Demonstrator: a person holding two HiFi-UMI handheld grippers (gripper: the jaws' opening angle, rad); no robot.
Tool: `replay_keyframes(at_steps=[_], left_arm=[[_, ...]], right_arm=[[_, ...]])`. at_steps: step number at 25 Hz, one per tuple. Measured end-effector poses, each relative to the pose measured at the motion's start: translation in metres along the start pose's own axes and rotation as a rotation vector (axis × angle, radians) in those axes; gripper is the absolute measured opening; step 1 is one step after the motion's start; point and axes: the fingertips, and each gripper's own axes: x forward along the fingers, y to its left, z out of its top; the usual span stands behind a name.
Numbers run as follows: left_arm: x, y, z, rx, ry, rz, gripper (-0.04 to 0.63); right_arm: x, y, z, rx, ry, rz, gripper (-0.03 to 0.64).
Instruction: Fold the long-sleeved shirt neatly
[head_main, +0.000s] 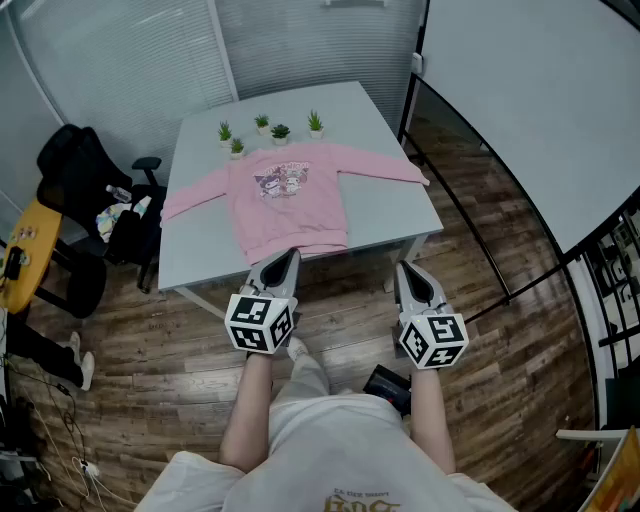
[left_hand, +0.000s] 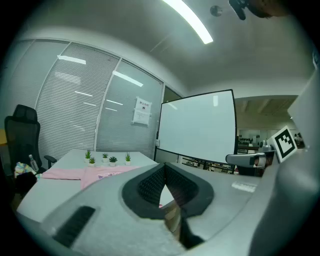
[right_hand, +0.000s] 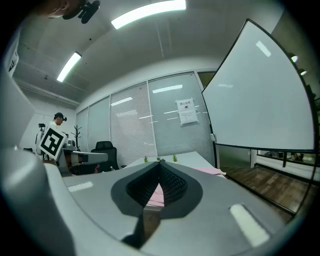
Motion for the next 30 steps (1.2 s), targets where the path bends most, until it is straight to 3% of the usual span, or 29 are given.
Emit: replay_keyframes(at_steps=[13,14,15,16,17,19,30], left_arm=[[0.000,-0.018,-0.002,-0.017,-0.001,-0.035,0.006],[0.003,-0.019,-0.005,-0.037,0.005,-0.040,0.025],[0.006,-0.021,-0.009,-0.065,0.024,-0.054,0.129],[0.010,-0.024,-0.014,-0.093,0.051,-0.072,0.237],[0.012,-0.027,-0.018,-0.113,0.073,-0.086,0.289],[0.013,-0.033,-0.022,-0.115,0.091,-0.092,0.310],[0.042,-0.051,-0.031,-0.080,0.129,-0.126,0.297]], right_arm=[[-0.013,-0.006,-0.007,0.047,0.007,0.005,0.009],[-0.013,-0.007,-0.009,0.067,0.009,0.015,0.009],[-0.013,-0.007,-0.011,0.089,0.012,0.029,0.011],[-0.012,-0.007,-0.013,0.110,0.018,0.043,0.085],[-0.012,-0.006,-0.015,0.129,0.025,0.052,0.187],[-0.012,-0.008,-0.017,0.138,0.033,0.049,0.262],[-0.018,-0.041,-0.025,0.160,0.042,0.002,0.268]])
